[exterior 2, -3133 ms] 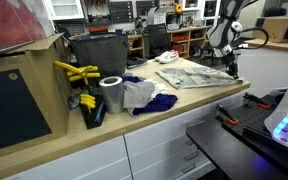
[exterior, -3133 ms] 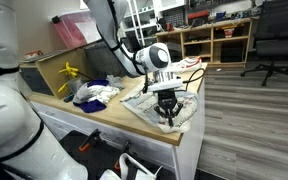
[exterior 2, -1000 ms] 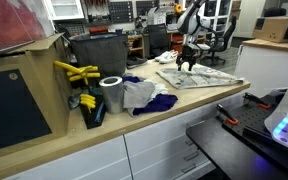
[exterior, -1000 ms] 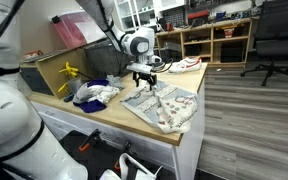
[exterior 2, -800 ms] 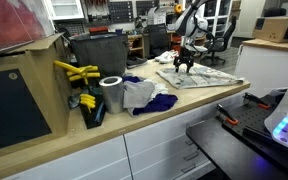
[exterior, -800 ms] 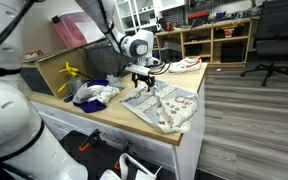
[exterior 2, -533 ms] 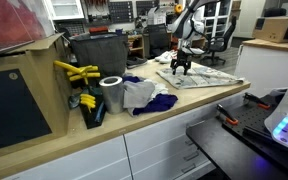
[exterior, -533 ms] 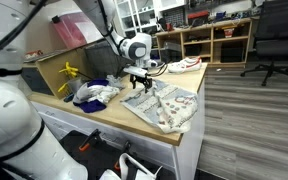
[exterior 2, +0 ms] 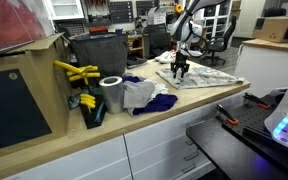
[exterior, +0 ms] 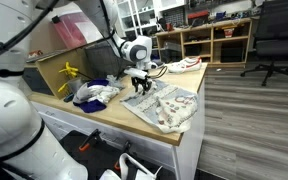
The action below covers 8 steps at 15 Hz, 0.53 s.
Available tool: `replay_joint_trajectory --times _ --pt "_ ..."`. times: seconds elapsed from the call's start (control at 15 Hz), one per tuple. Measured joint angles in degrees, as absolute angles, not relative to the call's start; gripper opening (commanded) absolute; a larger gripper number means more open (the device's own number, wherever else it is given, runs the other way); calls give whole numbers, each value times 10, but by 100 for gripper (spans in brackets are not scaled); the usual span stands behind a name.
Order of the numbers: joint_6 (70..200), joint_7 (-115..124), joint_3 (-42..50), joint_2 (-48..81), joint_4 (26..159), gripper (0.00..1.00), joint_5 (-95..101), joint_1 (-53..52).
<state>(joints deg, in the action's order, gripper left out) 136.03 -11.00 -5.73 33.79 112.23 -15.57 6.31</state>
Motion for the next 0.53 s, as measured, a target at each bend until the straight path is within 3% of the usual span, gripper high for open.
replay_joint_trajectory --times 0.27,0.4,0.47,0.53 --pt "1360 -110 -57 338 1119 0 -156 64" --pt "1360 -110 -57 339 1119 0 -156 64" --pt "1360 -110 -57 339 1119 17 -156 64" --pt "1360 -110 -57 339 1119 27 -156 64"
